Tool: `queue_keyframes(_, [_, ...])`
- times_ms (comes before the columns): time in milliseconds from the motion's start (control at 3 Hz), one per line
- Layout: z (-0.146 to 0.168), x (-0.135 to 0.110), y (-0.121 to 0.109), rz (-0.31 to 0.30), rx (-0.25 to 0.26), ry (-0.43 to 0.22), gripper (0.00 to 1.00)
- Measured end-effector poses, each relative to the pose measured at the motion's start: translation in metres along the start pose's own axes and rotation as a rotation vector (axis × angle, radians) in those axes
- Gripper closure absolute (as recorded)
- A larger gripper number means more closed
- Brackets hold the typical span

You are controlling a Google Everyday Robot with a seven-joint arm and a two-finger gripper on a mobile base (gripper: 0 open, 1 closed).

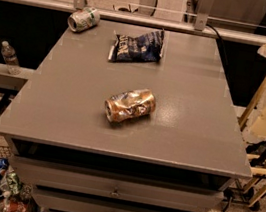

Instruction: Place orange can upright

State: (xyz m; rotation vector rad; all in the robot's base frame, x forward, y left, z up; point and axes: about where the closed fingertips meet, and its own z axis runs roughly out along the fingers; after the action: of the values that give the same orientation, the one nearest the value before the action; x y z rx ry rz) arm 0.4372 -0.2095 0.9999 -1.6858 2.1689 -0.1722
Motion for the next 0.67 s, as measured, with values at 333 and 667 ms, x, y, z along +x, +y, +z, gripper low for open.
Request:
queue_keyframes(333, [0.000, 0.000, 0.000, 0.000, 0.000, 0.000, 0.00])
queue_keyframes(667, [0.027, -0.041, -0.002, -0.177, -0.032, 0.089, 0.00])
